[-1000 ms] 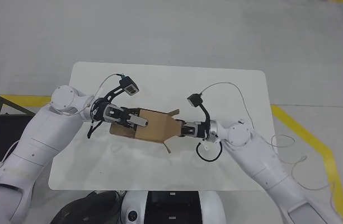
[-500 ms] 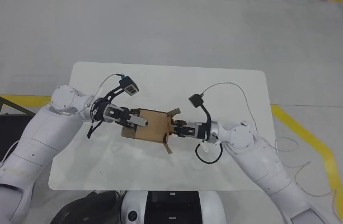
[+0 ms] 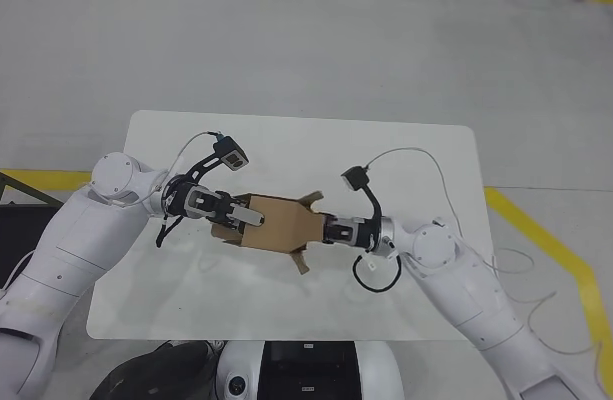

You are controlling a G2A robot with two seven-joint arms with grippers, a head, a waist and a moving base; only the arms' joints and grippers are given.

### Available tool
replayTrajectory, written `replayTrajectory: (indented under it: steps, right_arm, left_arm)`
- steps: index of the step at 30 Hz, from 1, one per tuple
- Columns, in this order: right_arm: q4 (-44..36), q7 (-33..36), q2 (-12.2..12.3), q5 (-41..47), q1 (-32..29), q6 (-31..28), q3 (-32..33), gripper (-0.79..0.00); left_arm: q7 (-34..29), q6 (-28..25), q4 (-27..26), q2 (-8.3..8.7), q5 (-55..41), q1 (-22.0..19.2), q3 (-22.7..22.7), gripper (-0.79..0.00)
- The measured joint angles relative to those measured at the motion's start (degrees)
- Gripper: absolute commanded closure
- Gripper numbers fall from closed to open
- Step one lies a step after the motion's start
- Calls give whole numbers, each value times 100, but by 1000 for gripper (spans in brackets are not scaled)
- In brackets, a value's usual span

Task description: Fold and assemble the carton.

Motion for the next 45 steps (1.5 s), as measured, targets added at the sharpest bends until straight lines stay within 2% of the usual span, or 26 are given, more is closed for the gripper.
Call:
replayTrajectory:
  steps: [12,17,20,21,23,27,32,37,45]
  right_arm:
    - [-48,41,65,247,-211,-196,308,-308]
    - [-42,82,67,360,-225,-248,349,-348]
    - [-7,83,64,436,-211,-292,374,-385]
    - [5,84,63,456,-206,-304,383,-440]
    - [36,83,61,500,-194,-335,405,-493]
    - [175,14,67,480,-170,-366,489,-511]
    - [357,62,87,398,-194,-537,579,-585]
    - [453,322,71,690,-154,-876,523,-591]
    - [551,501,-20,785,87,-901,224,-573]
  left_arm:
    - [0,0,0,0,0,0,0,0]
    - [0,0,0,0,0,0,0,0]
    - [0,0,0,0,0,0,0,0]
    - [0,0,0,0,0,0,0,0]
    - [0,0,0,0,0,0,0,0]
    - [0,0,0,0,0,0,0,0]
    - [0,0,0,0,0,0,0,0]
    - [0,0,0,0,0,0,0,0]
    - [0,0,0,0,0,0,0,0]
